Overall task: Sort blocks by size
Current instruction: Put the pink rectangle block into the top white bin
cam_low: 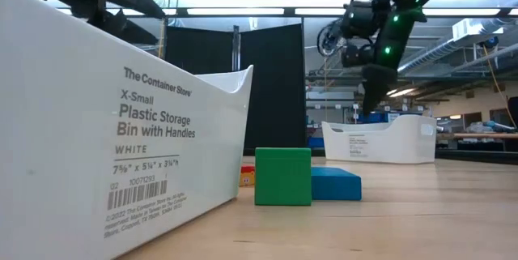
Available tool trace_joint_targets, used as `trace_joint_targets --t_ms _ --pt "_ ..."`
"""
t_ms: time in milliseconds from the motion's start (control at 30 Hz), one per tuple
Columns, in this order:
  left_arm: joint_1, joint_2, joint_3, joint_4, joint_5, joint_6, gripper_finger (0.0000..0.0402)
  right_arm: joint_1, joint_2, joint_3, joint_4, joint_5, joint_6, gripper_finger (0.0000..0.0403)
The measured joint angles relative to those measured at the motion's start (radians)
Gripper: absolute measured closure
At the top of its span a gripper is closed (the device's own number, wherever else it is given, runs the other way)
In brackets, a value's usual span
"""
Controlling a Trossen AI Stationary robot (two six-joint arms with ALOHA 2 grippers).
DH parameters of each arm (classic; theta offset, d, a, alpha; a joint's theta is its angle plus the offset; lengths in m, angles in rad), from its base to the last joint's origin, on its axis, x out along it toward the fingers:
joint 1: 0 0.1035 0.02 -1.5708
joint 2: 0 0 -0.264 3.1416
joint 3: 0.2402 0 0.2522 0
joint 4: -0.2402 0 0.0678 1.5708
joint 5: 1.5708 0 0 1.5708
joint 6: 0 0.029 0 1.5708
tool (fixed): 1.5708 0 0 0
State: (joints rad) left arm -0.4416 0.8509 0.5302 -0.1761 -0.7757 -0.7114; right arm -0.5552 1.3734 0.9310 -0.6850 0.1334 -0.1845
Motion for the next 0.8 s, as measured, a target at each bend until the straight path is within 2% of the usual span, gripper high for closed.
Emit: trace_joint_targets --t_ms 167,333,567,700,800 --pt "0.010 0.000 0.022 -0.053 0.004 -0.023 0.0131 0.059 -0.076 0.000 0.031 -0.021 -0.004 0.0037" --pt "0.010 0.000 0.023 -0.055 0.004 -0.005 0.0143 0.146 -0.154 0.000 0.052 -0.079 -0.001 0.0056" --pt "0.012 0.000 0.023 -0.068 0.000 -0.017 0.0147 0.291 -0.185 0.000 0.083 -0.083 0.032 0.0089" --pt "0.090 0.018 0.024 -0.170 0.011 -0.134 0.0147 0.356 -0.181 0.000 0.120 -0.072 0.054 0.0103" --pt "0.200 0.050 0.028 -0.234 0.115 -0.123 0.0147 0.385 -0.181 0.000 0.160 -0.058 0.054 0.0110"
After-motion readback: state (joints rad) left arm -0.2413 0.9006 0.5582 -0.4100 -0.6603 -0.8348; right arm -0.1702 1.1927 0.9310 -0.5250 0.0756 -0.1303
